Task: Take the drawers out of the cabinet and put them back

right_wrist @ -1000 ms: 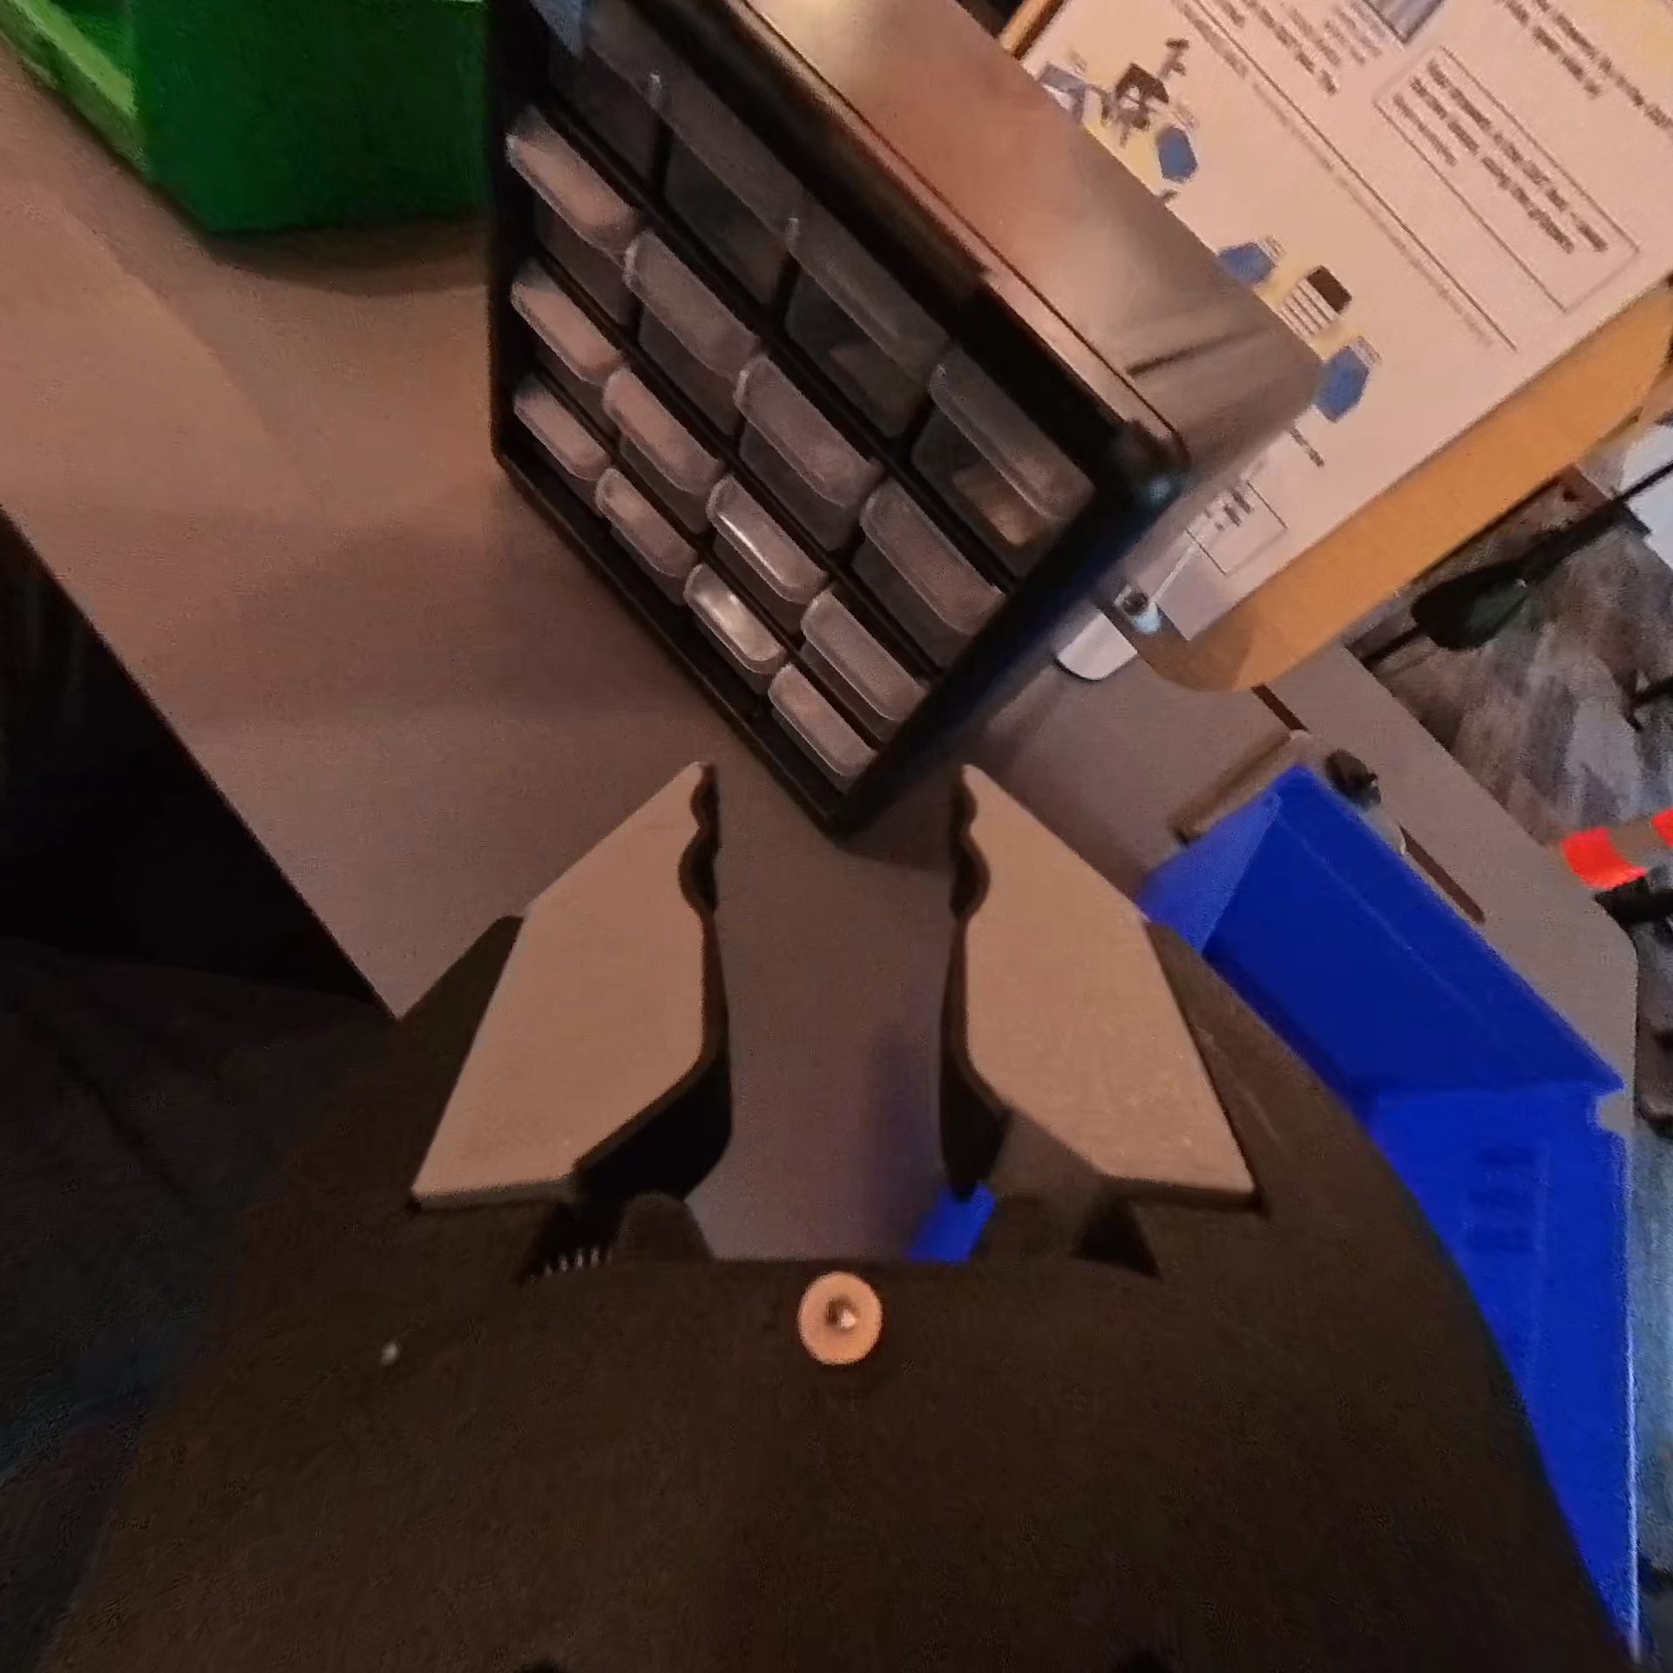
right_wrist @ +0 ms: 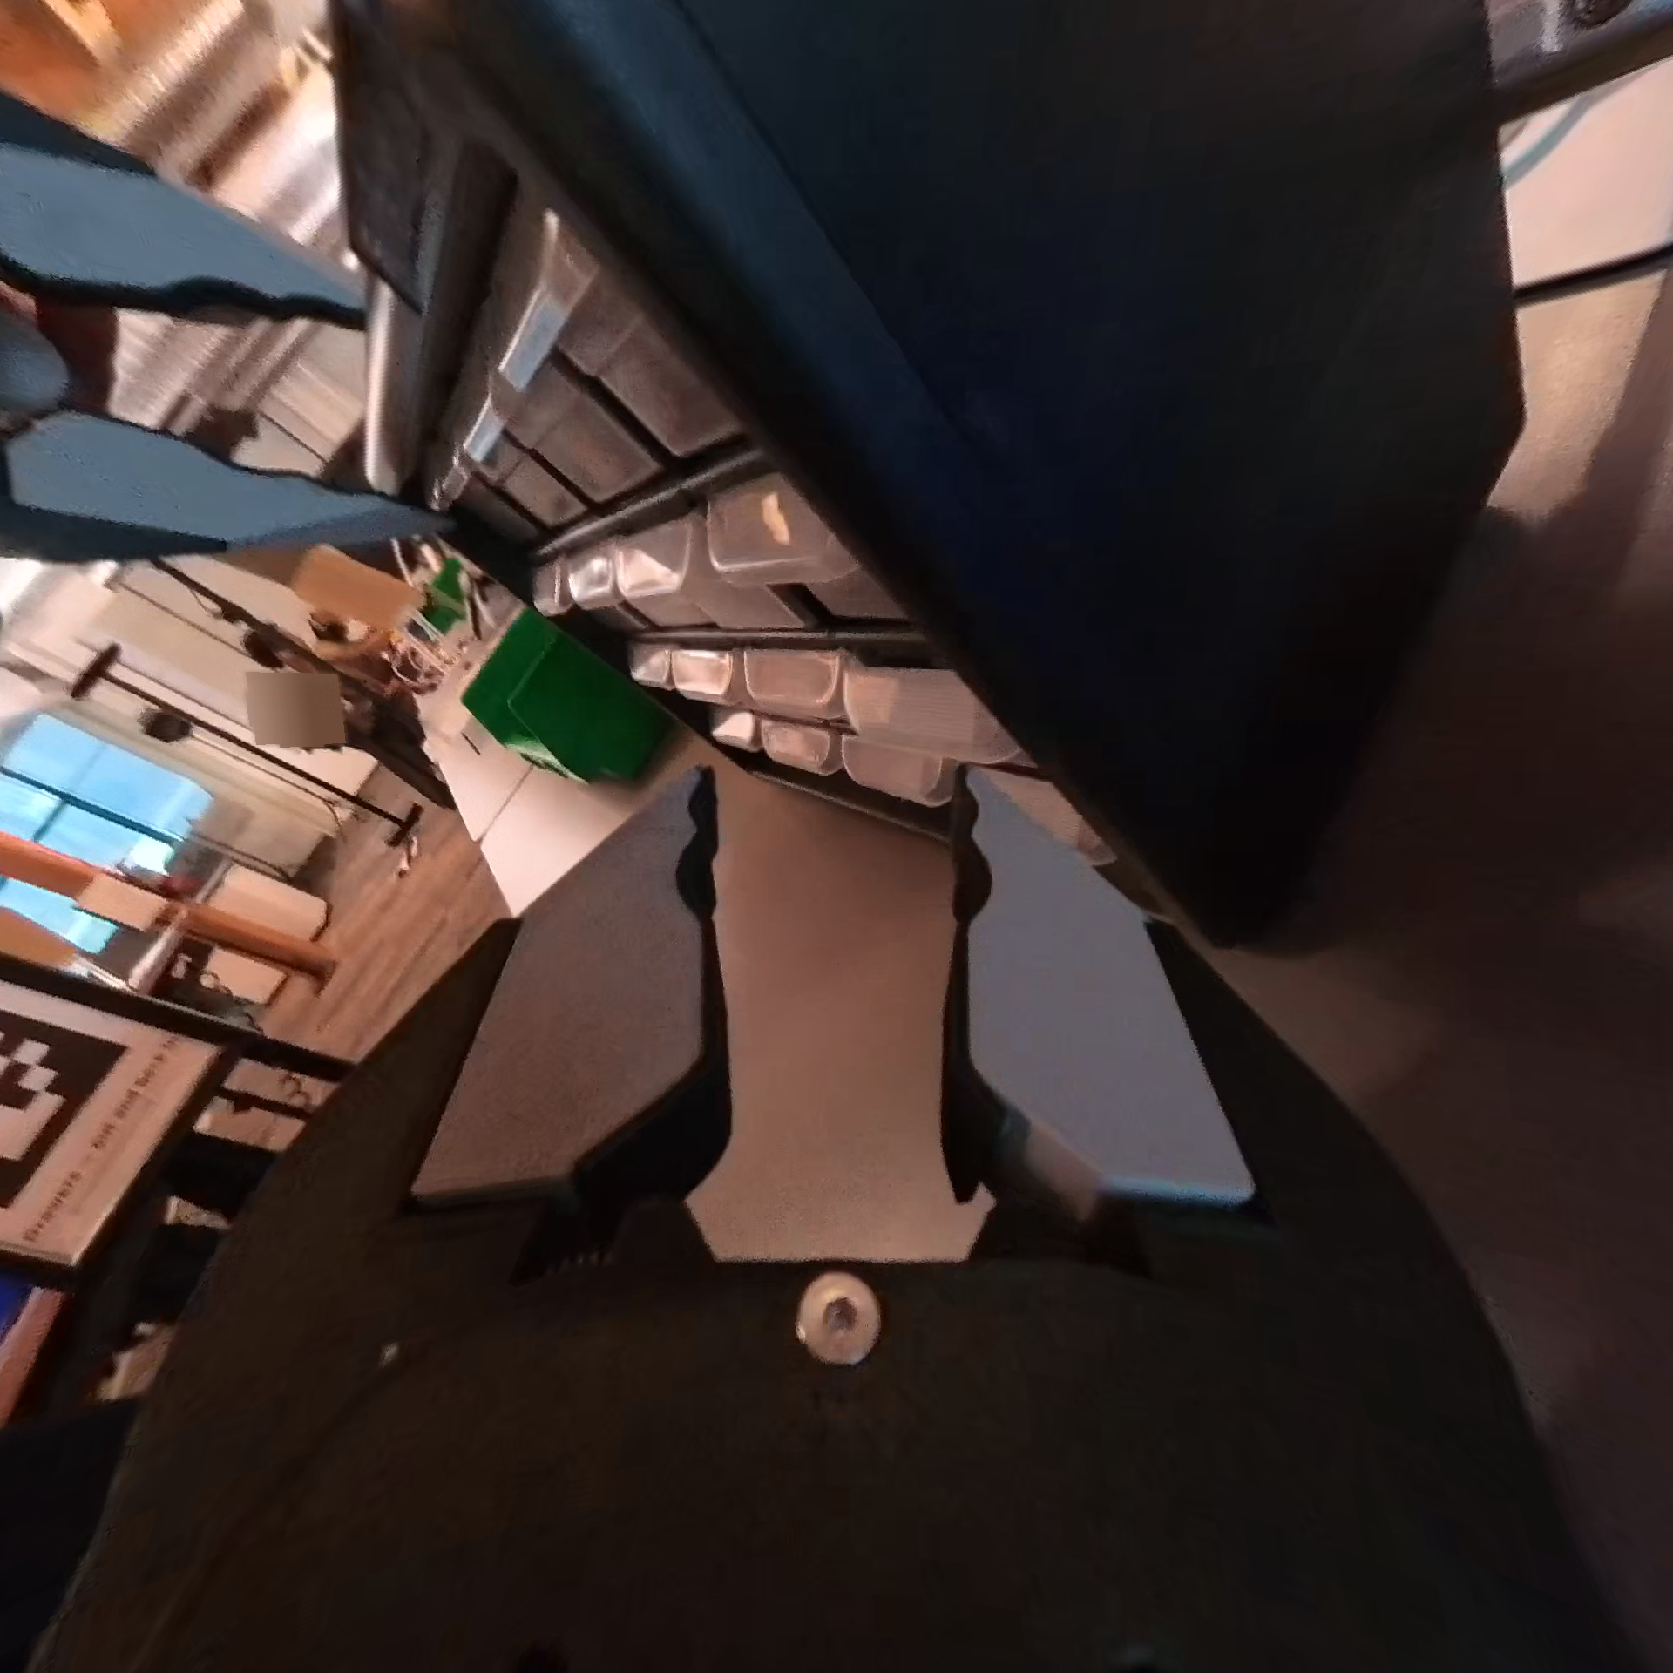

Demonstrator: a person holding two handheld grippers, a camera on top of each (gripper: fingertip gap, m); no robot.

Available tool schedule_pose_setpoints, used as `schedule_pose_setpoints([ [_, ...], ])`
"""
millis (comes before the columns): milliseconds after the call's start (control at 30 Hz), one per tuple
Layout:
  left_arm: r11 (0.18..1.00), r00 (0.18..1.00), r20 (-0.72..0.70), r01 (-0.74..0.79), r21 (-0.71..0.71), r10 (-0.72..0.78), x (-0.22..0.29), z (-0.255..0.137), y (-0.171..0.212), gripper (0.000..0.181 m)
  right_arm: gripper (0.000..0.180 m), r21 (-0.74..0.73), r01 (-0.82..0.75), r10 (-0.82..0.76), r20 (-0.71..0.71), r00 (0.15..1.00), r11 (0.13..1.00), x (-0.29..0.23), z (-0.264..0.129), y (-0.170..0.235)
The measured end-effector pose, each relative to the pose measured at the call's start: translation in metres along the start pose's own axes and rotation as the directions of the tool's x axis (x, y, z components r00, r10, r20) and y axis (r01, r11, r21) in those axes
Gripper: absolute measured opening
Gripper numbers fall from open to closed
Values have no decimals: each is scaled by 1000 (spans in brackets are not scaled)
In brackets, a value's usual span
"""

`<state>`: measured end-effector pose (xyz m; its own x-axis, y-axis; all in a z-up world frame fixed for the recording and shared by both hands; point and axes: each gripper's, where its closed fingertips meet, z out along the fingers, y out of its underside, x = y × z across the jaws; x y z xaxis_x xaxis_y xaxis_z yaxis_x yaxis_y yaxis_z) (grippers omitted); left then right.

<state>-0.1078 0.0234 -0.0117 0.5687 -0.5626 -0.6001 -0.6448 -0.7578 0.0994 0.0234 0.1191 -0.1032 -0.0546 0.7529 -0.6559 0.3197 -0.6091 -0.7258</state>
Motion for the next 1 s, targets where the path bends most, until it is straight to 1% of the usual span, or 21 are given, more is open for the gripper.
schedule_pose_setpoints([
  [67, 1000, 1000, 0, 2, 4, -2, 0, 0, 0, 50, 47, 14, -30, 31, -45, 999, 999, 11, 4, 1],
  [133, 1000, 1000, 0, 3, 7, -3, 0, 0, 0, 50, 38, 26, -54, 55, -61, 997, 998, 18, 8, 2],
  [233, 1000, 1000, 0, 5, 10, -5, 0, 0, 0, 50, 27, 111, -120, 117, 33, 993, 986, 13, 12, -6],
  [333, 1000, 1000, 2, 2, 6, -2, 0, 0, 0, 50, 15, 173, -181, 169, 79, 982, 968, 16, 13, -9],
  [400, 1000, 1000, 5, 1, -1, -1, 0, 0, 0, 50, 12, 197, -221, 199, 122, 972, 955, 16, 12, -10],
  [467, 1000, 1000, 12, -5, -10, 5, 0, 0, 0, 51, 9, 192, -238, 211, 152, 966, 952, 15, 12, -9],
  [567, 1000, 1000, 19, -7, -19, 7, 0, 1, 0, 51, 7, 95, -240, 220, 187, 958, 966, 10, 6, -1],
  [633, 1000, 1000, 20, -7, -20, 8, 0, 1, 0, 51, 5, -28, -226, 227, 199, 953, 974, 2, -1, 12],
  [667, 1000, 1000, 18, -9, -19, 10, 0, 0, 0, 51, 0, -97, -211, 227, 200, 953, 973, -2, -5, 20],
  [733, 1000, 1000, 12, -13, -16, 13, 0, 0, 0, 51, 0, -193, -170, 207, 192, 959, 966, -11, -13, 32],
  [833, 1000, 1000, 6, -11, -8, 11, 0, 0, 0, 50, 0, -268, -112, 163, 179, 970, 957, -24, -25, 40],
  [867, 1000, 1000, 6, -8, -5, 8, -1, 0, 0, 50, 2, -291, -93, 148, 172, 974, 952, -27, -29, 42],
  [900, 1000, 1000, 7, -6, -2, 6, -1, 1, 0, 50, 10, -315, -74, 131, 162, 978, 946, -29, -33, 45],
  [1000, 1000, 1000, 9, -2, 8, 2, -1, 1, 0, 50, 16, -371, 2, 51, 134, 990, 928, -39, -44, 52],
])
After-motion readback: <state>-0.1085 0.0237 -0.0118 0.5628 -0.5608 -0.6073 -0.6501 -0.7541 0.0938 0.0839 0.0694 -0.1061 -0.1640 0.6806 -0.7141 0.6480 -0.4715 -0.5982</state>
